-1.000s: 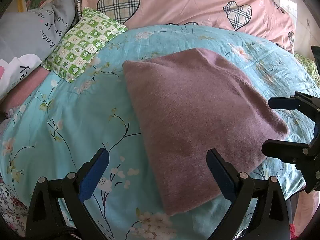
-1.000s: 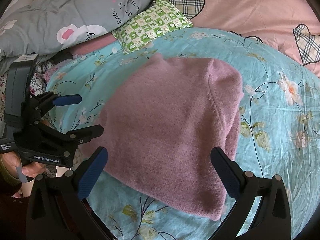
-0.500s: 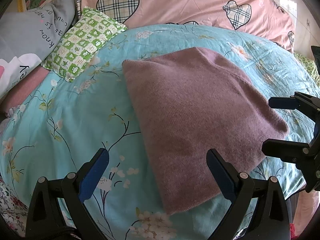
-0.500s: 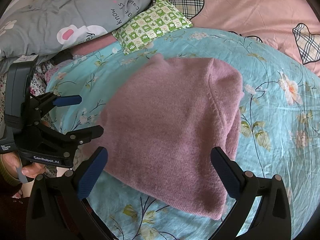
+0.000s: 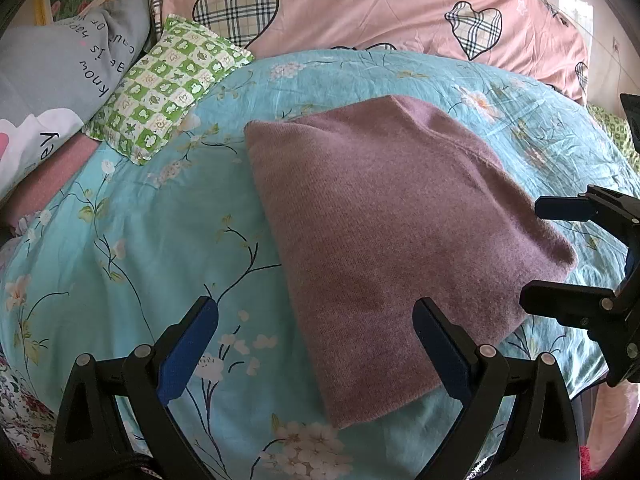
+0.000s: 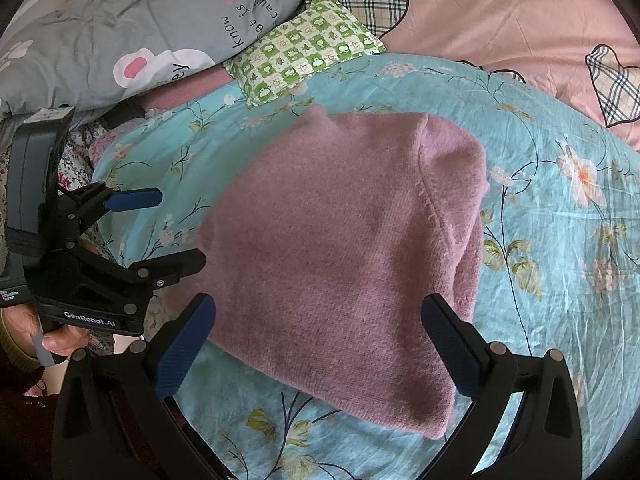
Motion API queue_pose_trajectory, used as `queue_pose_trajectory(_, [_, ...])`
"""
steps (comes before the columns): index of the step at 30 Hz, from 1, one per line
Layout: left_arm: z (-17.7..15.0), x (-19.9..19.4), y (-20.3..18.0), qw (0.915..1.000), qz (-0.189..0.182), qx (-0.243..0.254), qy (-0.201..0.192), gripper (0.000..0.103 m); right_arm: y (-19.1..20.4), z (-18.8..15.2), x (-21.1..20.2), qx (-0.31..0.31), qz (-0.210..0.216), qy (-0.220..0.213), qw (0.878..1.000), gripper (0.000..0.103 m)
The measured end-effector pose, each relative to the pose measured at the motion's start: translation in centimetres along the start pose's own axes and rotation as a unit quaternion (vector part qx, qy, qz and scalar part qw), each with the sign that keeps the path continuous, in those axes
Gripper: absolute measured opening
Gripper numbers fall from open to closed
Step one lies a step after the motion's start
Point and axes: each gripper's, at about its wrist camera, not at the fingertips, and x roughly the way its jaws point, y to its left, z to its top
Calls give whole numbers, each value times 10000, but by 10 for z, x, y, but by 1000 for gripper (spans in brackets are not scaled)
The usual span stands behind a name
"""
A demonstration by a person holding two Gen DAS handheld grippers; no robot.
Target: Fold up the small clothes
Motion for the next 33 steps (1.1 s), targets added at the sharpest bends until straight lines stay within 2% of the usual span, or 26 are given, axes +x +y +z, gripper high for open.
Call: queue_pose_trajectory(33, [2, -2, -1, 10000, -8, 18, -10, 98, 2, -1, 0, 4, 0, -12, 10000, 103])
